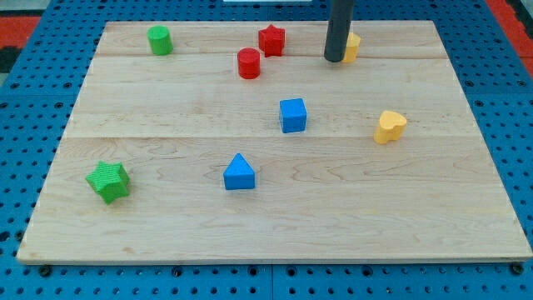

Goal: Push the yellow hexagon towards top right

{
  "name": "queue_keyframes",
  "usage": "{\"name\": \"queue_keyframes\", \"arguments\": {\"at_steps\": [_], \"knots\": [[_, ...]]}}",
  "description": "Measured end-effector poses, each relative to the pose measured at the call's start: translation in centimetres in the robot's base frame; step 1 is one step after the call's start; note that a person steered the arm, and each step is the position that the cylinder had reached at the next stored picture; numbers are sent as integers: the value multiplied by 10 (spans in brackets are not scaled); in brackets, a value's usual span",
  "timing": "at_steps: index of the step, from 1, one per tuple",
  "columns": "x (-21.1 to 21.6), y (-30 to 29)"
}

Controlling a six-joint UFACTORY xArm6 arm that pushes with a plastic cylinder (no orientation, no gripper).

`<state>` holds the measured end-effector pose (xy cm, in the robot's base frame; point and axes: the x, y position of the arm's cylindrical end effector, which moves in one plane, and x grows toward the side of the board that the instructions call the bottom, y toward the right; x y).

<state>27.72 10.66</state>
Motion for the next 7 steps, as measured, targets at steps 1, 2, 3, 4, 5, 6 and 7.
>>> {"name": "queue_keyframes", "arguments": {"at_steps": [1, 2, 3, 4, 5, 6, 7], "knots": [[0, -5], [1, 32], [-11, 58], [-14, 61], [-14, 61], [-13, 61], [-11, 61]]}}
